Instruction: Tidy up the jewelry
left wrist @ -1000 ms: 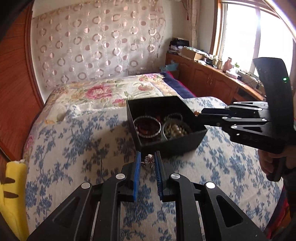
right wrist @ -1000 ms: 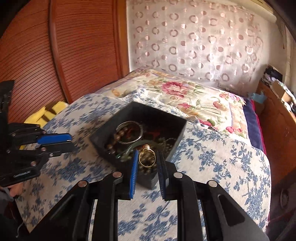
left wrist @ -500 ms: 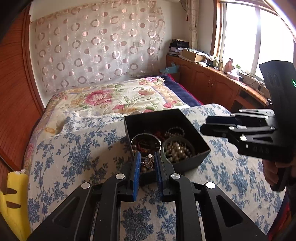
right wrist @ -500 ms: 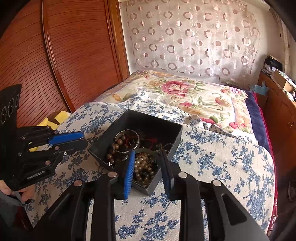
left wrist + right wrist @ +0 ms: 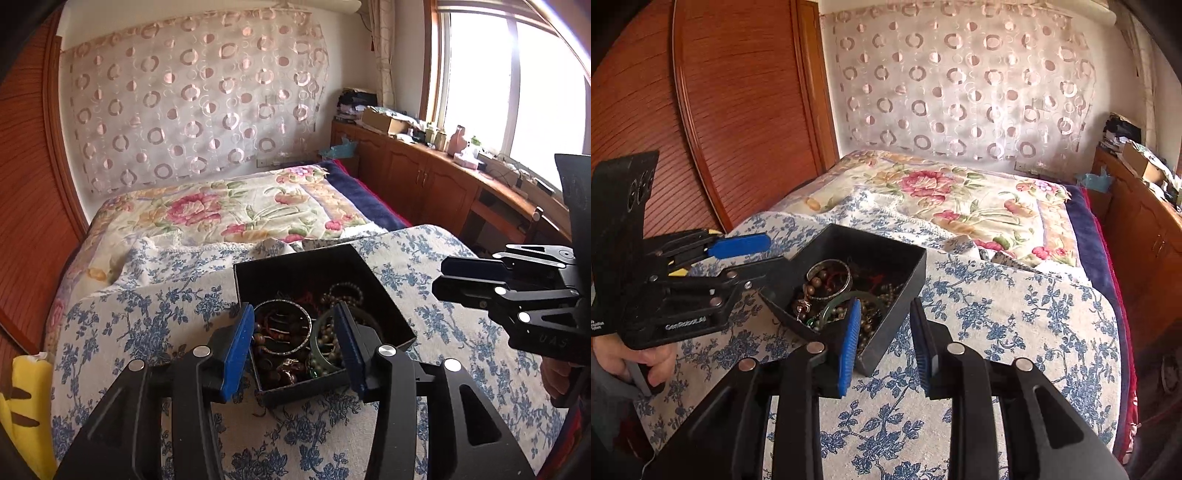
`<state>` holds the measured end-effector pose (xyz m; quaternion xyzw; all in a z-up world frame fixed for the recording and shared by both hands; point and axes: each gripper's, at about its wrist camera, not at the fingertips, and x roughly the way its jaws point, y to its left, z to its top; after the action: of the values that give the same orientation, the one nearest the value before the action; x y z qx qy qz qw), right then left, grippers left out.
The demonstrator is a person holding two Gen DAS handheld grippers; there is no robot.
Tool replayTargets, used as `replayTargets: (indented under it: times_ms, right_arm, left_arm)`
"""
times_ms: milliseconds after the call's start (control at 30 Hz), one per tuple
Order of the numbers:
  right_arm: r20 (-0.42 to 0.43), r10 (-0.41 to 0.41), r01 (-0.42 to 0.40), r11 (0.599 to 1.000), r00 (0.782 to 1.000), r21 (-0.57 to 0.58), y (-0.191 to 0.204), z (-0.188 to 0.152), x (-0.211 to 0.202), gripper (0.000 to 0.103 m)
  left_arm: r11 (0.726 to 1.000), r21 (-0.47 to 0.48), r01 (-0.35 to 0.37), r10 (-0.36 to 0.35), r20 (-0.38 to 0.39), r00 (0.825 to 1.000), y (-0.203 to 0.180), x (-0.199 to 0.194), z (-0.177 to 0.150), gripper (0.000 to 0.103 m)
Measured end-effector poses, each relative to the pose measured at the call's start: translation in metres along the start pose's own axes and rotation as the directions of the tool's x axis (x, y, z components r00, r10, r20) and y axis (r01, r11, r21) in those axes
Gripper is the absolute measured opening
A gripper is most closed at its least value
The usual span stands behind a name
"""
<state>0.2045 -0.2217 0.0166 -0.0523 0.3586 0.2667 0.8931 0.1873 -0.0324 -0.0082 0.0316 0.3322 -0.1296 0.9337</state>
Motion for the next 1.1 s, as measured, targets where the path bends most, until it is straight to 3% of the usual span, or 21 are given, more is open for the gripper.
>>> replayTargets:
  times_ms: [67,267,333,433,600,733,1100]
  right_arm:
    - [0.009,-0.003,0.003,1.0,1.0,0.004,0.0,0.0,-0.003,0.03]
    - [0.056,-0.025,0.024,0.999,0.998,0.022,0.009,-0.007,-0.019,0.032]
    - [0.083,-0.041,0.039,0.999,0.996,0.03,0.014,-0.013,-0.03,0.047]
    - [0.118,-0.057,0.052,0.998,0.991,0.047,0.019,-0.024,-0.045,0.062]
    - [0.179,-0.111,0.096,0.991,0.977,0.09,0.027,-0.043,-0.071,0.092]
    - [0.195,-0.139,0.119,0.987,0.971,0.11,0.033,-0.056,-0.084,0.101]
    - [0.21,-0.213,0.191,0.974,0.954,0.123,0.05,-0.071,-0.099,0.101]
  left_arm:
    - [1.0,-0.008,-0.009,0.009,0.002,1.0,0.001,-0.004,-0.001,0.047]
    - [0.997,-0.033,-0.063,0.063,0.023,0.998,0.006,-0.028,-0.012,0.076]
    - [0.996,-0.047,-0.08,0.082,0.041,0.996,0.008,-0.04,-0.017,0.087]
    - [0.991,-0.072,-0.112,0.116,0.062,0.991,0.011,-0.059,-0.024,0.095]
    - [0.985,-0.088,-0.15,0.156,0.066,0.986,0.01,-0.083,-0.037,0.096]
    - [0.978,-0.108,-0.18,0.189,0.08,0.979,0.006,-0.103,-0.047,0.096]
    - [0.971,-0.113,-0.213,0.223,0.09,0.971,-0.002,-0.124,-0.064,0.096]
